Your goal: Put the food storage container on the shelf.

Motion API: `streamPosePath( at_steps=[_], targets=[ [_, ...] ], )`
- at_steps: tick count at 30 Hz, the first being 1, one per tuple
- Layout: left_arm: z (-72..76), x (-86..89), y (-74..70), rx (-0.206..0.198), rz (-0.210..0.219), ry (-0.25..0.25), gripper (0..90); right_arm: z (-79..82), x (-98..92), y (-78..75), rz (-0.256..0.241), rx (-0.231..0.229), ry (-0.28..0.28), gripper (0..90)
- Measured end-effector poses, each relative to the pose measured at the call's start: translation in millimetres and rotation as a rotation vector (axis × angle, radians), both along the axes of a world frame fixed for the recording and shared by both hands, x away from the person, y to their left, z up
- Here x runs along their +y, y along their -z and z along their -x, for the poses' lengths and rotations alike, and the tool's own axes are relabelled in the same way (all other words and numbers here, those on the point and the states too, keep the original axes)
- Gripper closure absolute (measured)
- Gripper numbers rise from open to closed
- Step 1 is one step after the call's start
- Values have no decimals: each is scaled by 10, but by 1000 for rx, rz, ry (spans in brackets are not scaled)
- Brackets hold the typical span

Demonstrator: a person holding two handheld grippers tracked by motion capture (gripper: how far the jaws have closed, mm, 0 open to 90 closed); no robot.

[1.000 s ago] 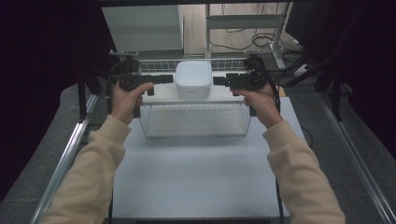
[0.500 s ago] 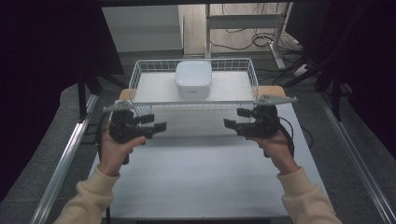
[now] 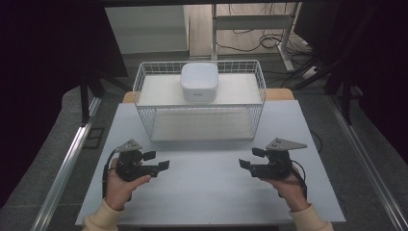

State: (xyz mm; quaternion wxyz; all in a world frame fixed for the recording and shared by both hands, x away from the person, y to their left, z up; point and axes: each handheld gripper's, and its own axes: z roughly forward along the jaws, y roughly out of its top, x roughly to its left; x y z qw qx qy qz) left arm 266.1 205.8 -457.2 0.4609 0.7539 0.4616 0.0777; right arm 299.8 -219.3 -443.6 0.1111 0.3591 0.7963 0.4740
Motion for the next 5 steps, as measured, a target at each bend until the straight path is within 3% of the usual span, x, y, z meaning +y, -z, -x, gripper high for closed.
streamPosePath(
  at_steps=[5],
  targets=[
    [21,-4,14,-4,4,-1,258,9,32,16,22,-26,-3,265]
  ],
)
